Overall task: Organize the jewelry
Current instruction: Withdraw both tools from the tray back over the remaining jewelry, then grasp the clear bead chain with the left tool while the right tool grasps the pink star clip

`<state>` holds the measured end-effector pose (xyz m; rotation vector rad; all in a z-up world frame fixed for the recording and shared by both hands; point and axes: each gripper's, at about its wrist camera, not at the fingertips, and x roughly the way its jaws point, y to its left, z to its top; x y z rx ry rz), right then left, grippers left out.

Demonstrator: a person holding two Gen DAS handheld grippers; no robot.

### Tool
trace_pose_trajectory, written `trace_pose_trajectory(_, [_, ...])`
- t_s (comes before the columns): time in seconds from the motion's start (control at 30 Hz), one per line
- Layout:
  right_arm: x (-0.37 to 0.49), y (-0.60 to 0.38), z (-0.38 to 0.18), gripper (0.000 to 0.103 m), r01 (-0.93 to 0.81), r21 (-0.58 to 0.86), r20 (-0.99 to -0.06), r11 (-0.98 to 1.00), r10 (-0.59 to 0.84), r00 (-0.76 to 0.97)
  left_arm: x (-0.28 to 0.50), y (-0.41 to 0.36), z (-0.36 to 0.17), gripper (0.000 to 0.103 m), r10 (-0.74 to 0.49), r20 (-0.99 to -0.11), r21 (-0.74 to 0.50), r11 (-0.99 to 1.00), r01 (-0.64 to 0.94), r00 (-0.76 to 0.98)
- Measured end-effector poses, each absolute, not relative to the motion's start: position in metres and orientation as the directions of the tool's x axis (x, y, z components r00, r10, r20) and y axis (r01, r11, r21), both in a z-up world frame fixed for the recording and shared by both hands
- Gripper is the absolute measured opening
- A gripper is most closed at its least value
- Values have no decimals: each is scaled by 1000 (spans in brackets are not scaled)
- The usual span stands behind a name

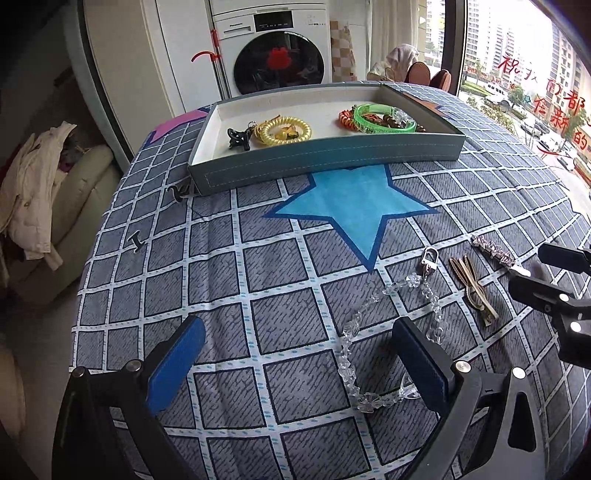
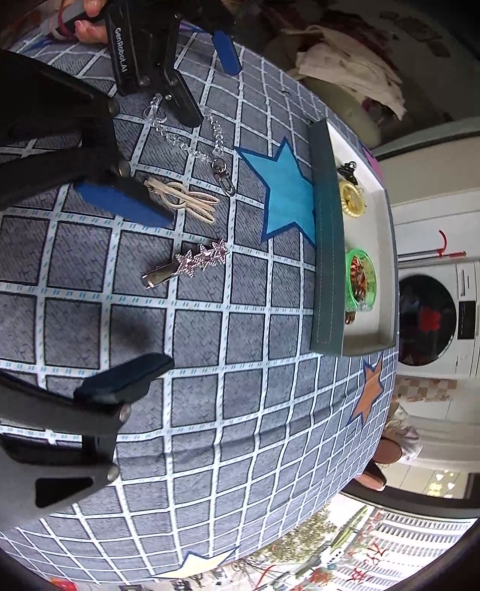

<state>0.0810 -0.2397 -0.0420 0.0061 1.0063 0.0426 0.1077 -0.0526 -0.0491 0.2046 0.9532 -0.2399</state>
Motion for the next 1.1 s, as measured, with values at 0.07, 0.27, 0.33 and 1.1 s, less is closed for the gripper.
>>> trace_pose_trajectory(0.07, [84,-238,-45,62,-39,18,-849,999,36,527,107,-52,-50,103,-118,-820,63,954,293,560])
trace_pose_trajectory(0.27, [83,-233,-48,61,-59,-19,-843,998,15,537,107,-51,-50,103,-135,-823,46,952,303,551])
trace_pose_trajectory(0.33, [84,-233,-48,61,-63,-22,-843,998,15,537,106,-51,-49,103,-167,-824,22,946,325,542])
trace_pose_trajectory(1.1, [84,-218,-45,15,-115,-14,-856,993,47,514,88,-75,-41,28,-300,-826,-48,880,473,476])
